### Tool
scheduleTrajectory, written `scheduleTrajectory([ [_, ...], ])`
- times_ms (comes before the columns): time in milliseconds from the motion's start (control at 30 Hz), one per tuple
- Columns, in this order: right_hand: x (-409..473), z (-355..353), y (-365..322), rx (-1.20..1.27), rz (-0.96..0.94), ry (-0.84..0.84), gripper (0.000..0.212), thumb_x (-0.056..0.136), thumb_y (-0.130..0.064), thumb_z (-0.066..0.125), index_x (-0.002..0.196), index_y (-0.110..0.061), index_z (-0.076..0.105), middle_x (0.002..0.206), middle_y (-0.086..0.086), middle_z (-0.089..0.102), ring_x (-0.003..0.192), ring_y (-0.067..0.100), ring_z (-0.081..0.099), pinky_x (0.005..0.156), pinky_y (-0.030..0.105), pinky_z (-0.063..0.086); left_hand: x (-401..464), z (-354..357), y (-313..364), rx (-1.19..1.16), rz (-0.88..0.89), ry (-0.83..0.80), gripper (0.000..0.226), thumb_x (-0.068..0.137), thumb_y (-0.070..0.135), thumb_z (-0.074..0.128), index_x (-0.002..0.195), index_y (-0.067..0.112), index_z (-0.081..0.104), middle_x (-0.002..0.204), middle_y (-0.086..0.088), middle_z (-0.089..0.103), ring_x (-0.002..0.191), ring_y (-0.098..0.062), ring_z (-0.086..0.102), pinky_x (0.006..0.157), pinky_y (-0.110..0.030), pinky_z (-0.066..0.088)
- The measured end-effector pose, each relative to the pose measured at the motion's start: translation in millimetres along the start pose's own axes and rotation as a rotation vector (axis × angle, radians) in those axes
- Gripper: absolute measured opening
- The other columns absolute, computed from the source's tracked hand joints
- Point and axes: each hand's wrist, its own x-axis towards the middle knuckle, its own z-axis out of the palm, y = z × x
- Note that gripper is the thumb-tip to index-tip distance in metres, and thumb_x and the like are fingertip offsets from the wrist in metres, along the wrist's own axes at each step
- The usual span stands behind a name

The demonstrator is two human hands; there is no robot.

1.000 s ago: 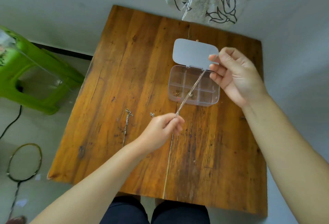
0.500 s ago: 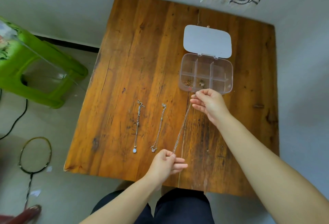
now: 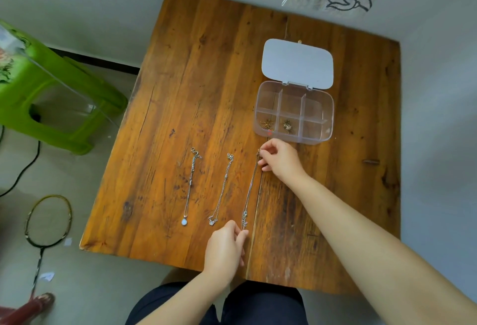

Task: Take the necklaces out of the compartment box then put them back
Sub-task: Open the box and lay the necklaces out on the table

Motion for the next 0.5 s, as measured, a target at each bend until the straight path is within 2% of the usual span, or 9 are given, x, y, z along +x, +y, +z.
scheduleTrajectory([
  [100, 1, -5, -1, -0.090, -0.047, -0.034, 0.013, 0.093, -0.010, 0.053, 0.104, -0.010, 0.059, 0.084, 0.002, 0.061, 0.065, 0.009, 0.062, 0.054, 0.019, 0.054, 1, 4, -1, 0.067, 0.029, 0.042, 0.013, 0.092, 0.030, 0.051, 0.084, 0.020, 0.049, 0.066, -0.001, 0.067, 0.045, -0.011, 0.060, 0.053, -0.019, 0.053],
  [200, 1, -22, -12, -0.206, -0.157, -0.062, 0.014, 0.094, -0.014, 0.051, 0.104, -0.014, 0.060, 0.086, 0.002, 0.063, 0.064, 0.009, 0.062, 0.062, 0.029, 0.056, 1, 7, -2, 0.065, 0.030, 0.068, 0.012, 0.093, 0.029, 0.050, 0.086, 0.020, 0.048, 0.065, -0.002, 0.067, 0.047, -0.014, 0.063, 0.056, -0.025, 0.055],
  [333, 20, -47, -32, -0.354, -0.305, 0.025, 0.017, 0.093, -0.015, 0.051, 0.104, -0.013, 0.065, 0.093, 0.000, 0.065, 0.083, 0.017, 0.062, 0.077, 0.034, 0.054, -2, 8, -2, 0.015, -0.012, 0.085, 0.016, 0.092, 0.029, 0.053, 0.083, 0.017, 0.047, 0.065, -0.004, 0.068, 0.048, -0.017, 0.064, 0.057, -0.027, 0.056],
  [433, 46, -53, -44, -0.649, -0.346, -0.060, 0.025, 0.092, -0.014, 0.046, 0.108, -0.018, 0.066, 0.112, 0.004, 0.066, 0.103, 0.024, 0.061, 0.086, 0.043, 0.052, -3, 8, 0, 0.034, -0.052, 0.075, 0.024, 0.090, 0.034, 0.054, 0.078, 0.019, 0.041, 0.065, -0.006, 0.069, 0.046, -0.016, 0.063, 0.052, -0.024, 0.050],
  [500, 55, -52, -52, -0.901, -0.359, -0.175, 0.029, 0.092, -0.011, 0.045, 0.111, -0.023, 0.065, 0.118, 0.005, 0.064, 0.105, 0.028, 0.060, 0.083, 0.039, 0.052, -4, 6, 5, 0.087, -0.076, 0.055, 0.027, 0.089, 0.040, 0.053, 0.076, 0.020, 0.040, 0.065, -0.005, 0.069, 0.047, -0.016, 0.063, 0.053, -0.024, 0.050],
])
